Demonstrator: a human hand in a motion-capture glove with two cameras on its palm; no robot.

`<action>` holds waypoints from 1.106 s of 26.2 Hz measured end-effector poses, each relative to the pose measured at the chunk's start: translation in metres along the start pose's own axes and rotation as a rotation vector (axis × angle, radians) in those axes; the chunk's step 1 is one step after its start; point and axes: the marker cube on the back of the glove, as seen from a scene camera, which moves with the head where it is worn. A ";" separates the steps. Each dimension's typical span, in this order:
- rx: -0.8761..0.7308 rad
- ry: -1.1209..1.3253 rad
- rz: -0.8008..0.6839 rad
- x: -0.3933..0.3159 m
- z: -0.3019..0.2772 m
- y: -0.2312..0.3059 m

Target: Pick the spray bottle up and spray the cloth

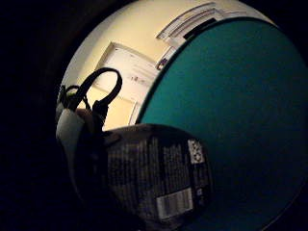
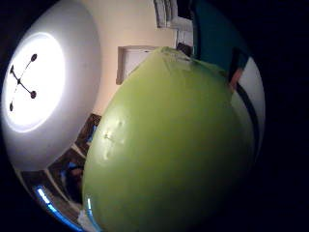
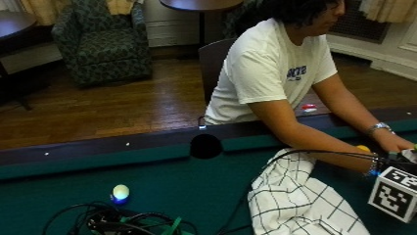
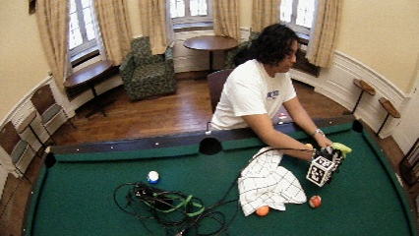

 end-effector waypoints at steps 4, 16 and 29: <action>-0.052 -0.016 0.024 0.005 -0.001 0.004; -0.157 0.142 0.089 0.009 -0.016 0.023; -0.216 0.417 0.068 0.005 -0.069 0.069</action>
